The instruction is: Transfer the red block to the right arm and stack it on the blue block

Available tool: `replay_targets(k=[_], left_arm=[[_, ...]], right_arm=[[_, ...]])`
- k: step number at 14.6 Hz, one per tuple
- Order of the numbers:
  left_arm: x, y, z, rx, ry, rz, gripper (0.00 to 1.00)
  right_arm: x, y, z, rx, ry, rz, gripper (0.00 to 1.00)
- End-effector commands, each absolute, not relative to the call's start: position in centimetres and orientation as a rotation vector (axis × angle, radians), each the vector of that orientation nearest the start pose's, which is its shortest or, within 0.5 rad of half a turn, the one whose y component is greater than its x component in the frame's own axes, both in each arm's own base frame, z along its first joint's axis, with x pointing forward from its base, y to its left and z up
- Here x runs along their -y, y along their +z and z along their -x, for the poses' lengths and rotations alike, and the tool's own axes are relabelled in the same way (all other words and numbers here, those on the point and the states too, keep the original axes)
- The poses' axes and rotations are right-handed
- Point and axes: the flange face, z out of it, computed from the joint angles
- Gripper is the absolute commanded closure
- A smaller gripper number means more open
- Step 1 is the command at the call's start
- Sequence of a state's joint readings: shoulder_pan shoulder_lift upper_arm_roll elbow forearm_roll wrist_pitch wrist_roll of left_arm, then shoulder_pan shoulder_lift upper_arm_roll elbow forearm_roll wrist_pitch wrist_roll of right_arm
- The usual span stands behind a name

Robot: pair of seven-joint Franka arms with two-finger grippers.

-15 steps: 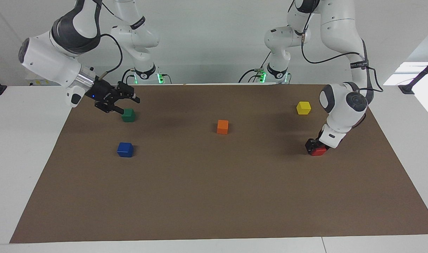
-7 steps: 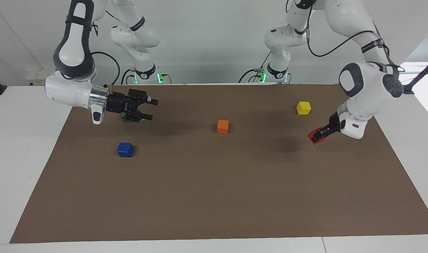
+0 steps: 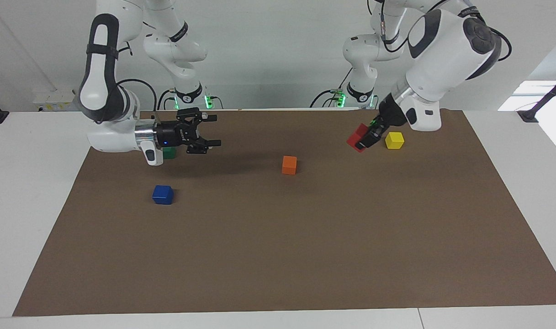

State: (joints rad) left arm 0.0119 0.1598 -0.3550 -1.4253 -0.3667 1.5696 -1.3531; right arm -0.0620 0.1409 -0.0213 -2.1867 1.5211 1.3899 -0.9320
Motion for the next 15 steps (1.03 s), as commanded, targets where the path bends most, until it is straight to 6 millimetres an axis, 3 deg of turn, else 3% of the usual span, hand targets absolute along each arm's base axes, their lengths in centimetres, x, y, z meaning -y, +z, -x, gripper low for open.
replay_targets(k=[1,3,6,8,10,15], left_arm=[[23.7,66.7,-52.4,1.947,0.790,2.793,1.00],[26.8,68.3,-49.8,2.000,0.815,2.754,1.00],[31.0,66.3,-47.8,2.193,0.783,2.641,1.00],[31.8,64.7,-47.0,2.308,0.727,2.612,1.00],[32.5,63.9,-46.1,2.307,0.715,2.617,1.00],[34.2,64.2,-45.2,2.284,0.718,2.668,1.00]], right_arm=[[-9.8,37.5,-50.7,0.188,-0.102,1.293,0.00],[-12.0,36.5,-50.6,0.217,-0.150,1.185,0.00],[-14.8,36.7,-50.3,0.204,-0.201,1.052,0.00],[-16.9,37.3,-49.9,0.176,-0.223,0.982,0.00],[-19.2,37.5,-49.5,0.173,-0.252,0.899,0.00],[-22.1,33.1,-48.9,0.198,-0.309,0.818,0.00]])
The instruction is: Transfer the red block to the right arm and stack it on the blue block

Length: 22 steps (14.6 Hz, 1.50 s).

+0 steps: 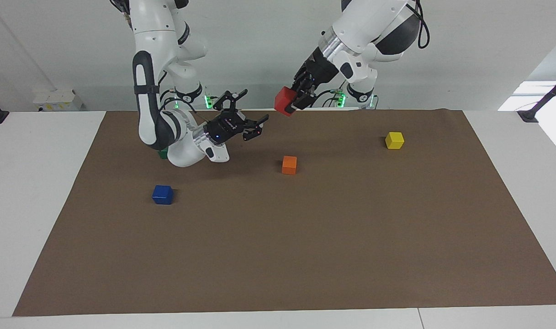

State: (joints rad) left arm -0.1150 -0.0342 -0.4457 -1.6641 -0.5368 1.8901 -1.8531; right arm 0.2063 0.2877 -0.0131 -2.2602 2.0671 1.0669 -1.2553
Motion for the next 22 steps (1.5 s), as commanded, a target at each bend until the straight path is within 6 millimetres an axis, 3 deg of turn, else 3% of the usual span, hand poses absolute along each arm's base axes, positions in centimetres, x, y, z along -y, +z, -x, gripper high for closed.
replay_targets(k=[1,6,13,19,22], left_arm=[[34.7,64.3,-45.0,2.276,0.719,2.681,1.00],[34.7,64.3,-45.0,2.283,0.712,2.684,1.00],[34.6,63.8,-44.8,2.266,0.703,2.688,1.00],[34.6,63.7,-44.6,2.265,0.698,2.689,1.00],[34.6,63.5,-44.6,2.264,0.699,2.685,1.00]], right_arm=[[-22.7,32.2,-48.9,0.202,-0.306,0.798,0.00],[-26.1,31.8,-49.3,0.169,-0.344,0.644,0.00],[-29.7,33.0,-48.7,0.136,-0.335,0.579,0.00],[-31.2,33.4,-48.0,0.094,-0.286,0.537,0.00],[-32.5,33.8,-47.3,0.068,-0.264,0.511,0.05]])
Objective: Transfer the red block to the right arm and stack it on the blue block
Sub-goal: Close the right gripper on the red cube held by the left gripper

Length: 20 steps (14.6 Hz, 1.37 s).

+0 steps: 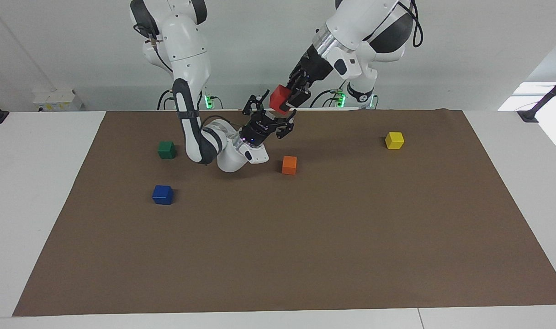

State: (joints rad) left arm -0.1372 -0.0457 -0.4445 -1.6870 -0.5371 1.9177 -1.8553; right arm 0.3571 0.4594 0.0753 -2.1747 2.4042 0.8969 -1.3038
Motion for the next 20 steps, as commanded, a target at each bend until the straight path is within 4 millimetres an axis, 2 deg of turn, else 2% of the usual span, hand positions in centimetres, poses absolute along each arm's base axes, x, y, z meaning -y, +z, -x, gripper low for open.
replay_targets(k=[1,5,8,11,12,13,14,16,20], left_arm=[[34.6,63.5,-44.6,2.264,0.699,2.685,1.00],[34.5,63.5,-44.6,2.265,0.698,2.683,1.00],[34.5,63.3,-44.5,2.255,0.696,2.685,1.00],[34.5,63.3,-44.4,2.245,0.693,2.694,1.00],[34.5,63.3,-44.4,2.243,0.694,2.693,1.00],[34.5,63.3,-44.4,2.242,0.695,2.693,1.00],[34.5,63.3,-44.3,2.239,0.696,2.691,1.00],[34.5,63.1,-44.3,2.234,0.697,2.689,1.00],[34.3,62.9,-44.2,2.220,0.689,2.702,1.00]], right_arm=[[-32.6,34.3,-47.2,0.057,-0.250,0.501,0.05],[-32.3,34.7,-47.1,0.039,-0.199,0.506,0.05],[-31.1,35.3,-47.3,0.025,-0.143,0.493,0.04],[-31.0,36.0,-47.5,0.024,-0.153,0.496,0.05],[-31.0,36.0,-47.5,0.024,-0.152,0.496,0.13],[-31.0,36.0,-47.5,0.025,-0.158,0.496,0.27],[-31.1,35.9,-47.4,0.026,-0.164,0.496,0.49],[-31.5,35.9,-47.2,0.032,-0.182,0.501,0.99],[-31.6,35.8,-47.3,0.024,-0.180,0.519,1.00]])
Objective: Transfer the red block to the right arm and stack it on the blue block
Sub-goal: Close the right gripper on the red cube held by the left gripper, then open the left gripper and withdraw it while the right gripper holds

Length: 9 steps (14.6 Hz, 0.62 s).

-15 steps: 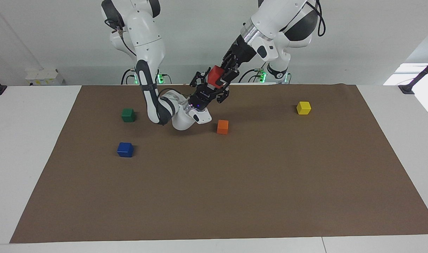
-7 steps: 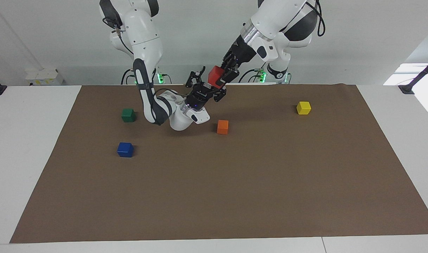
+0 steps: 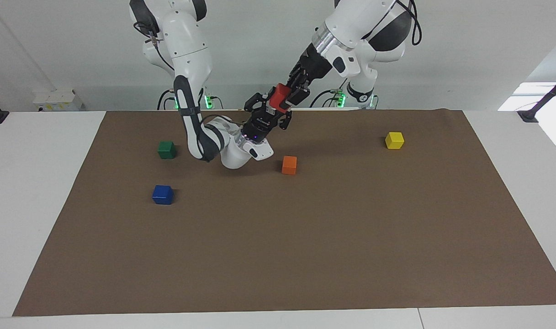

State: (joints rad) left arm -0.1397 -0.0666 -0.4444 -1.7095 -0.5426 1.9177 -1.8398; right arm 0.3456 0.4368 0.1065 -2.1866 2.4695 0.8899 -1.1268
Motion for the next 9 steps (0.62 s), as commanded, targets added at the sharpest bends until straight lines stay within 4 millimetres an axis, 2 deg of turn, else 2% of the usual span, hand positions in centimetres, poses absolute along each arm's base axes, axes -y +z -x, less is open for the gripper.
replay_targets(k=[1,2,3,5,7,9], left_arm=[[34.2,63.0,-44.3,2.226,0.687,2.702,0.82],[34.3,63.2,-44.3,2.248,0.685,2.691,0.01],[34.1,63.2,-44.3,2.236,0.683,2.699,0.00],[32.5,64.8,-44.1,2.221,0.649,2.729,0.00],[29.5,66.2,-43.4,2.105,0.616,2.788,0.00],[26.3,66.0,-44.2,2.030,0.579,2.833,0.00]], right_arm=[[-31.5,36.2,-47.3,0.029,-0.182,0.518,1.00],[-31.4,36.3,-47.3,0.028,-0.182,0.518,1.00],[-31.3,36.3,-47.4,0.029,-0.184,0.518,1.00],[-31.2,36.3,-47.5,0.028,-0.187,0.518,1.00],[-31.1,36.4,-47.5,0.028,-0.191,0.518,1.00],[-31.1,36.4,-47.5,0.028,-0.191,0.518,1.00]])
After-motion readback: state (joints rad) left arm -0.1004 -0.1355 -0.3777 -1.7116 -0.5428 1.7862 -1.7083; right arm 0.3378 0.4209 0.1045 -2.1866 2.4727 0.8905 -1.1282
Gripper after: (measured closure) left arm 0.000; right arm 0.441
